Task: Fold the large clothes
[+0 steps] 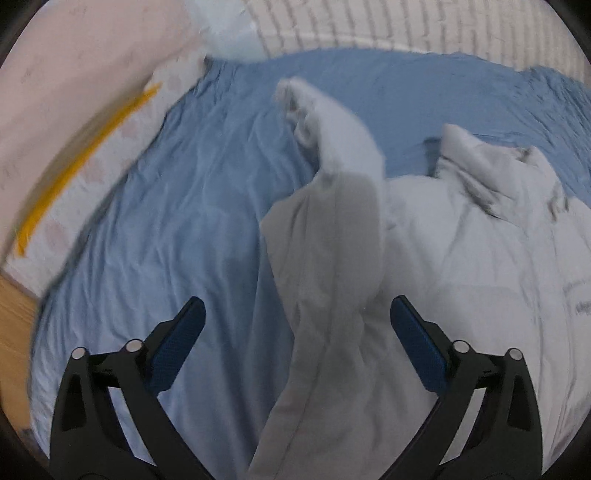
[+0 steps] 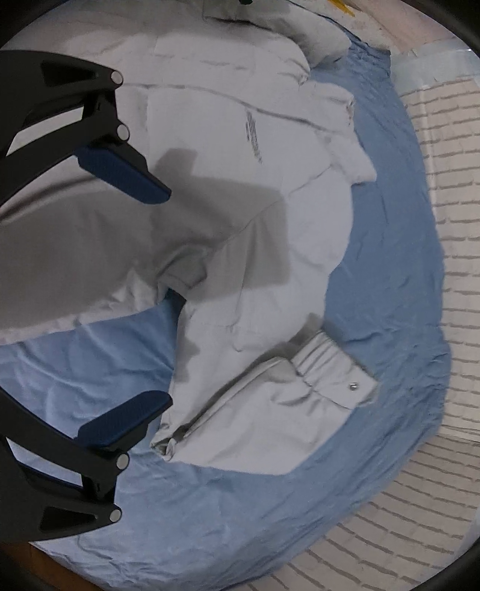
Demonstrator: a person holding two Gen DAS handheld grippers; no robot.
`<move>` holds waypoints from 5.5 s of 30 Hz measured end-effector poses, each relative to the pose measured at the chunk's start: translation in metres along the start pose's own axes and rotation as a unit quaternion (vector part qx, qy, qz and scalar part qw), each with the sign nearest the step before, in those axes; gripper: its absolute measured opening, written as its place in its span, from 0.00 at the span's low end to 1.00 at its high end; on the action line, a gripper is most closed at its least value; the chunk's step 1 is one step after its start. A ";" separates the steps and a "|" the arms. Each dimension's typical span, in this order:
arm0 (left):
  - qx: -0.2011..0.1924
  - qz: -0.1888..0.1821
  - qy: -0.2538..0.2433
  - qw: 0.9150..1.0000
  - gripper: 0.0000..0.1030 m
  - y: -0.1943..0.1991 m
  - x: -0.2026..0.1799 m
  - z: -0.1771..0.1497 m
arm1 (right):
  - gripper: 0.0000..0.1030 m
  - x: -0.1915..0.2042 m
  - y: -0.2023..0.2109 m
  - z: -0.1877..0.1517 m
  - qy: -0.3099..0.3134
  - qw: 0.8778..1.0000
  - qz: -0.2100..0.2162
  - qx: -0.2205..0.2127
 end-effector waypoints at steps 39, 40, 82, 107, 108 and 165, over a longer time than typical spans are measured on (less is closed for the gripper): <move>-0.014 -0.014 -0.027 0.999 0.96 0.042 0.025 -0.071 | 0.18 -0.038 -0.071 0.110 0.053 0.993 -0.101 0.015; -0.013 -0.017 -0.025 0.999 0.96 0.041 0.026 -0.069 | 0.12 -0.034 -0.064 0.112 0.051 0.995 -0.084 0.007; 0.117 -0.185 -0.077 0.973 0.77 0.014 -0.171 -0.037 | 0.74 0.019 -0.004 0.048 0.017 0.996 0.090 -0.015; 0.073 -0.091 -0.038 0.992 0.27 -0.009 -0.033 -0.069 | 0.07 0.160 -0.070 0.051 0.132 0.989 0.053 0.040; 0.074 -0.097 -0.034 0.992 0.31 -0.007 -0.032 -0.068 | 0.06 0.161 -0.075 0.053 0.136 0.989 0.046 0.044; -0.035 -0.181 -0.175 0.967 0.66 0.122 -0.061 -0.112 | 0.65 0.102 -0.002 0.036 0.147 0.989 0.018 -0.028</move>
Point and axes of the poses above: each gripper's, at about its wrist camera, not at the fingertips, and y roughly against the way its jaws point, x to its left, z to its top, the point moved 10 cm from there along -y, roughly the way its jaws point, and after that the axes turned 12 degrees about x, right-handed, at the moved point
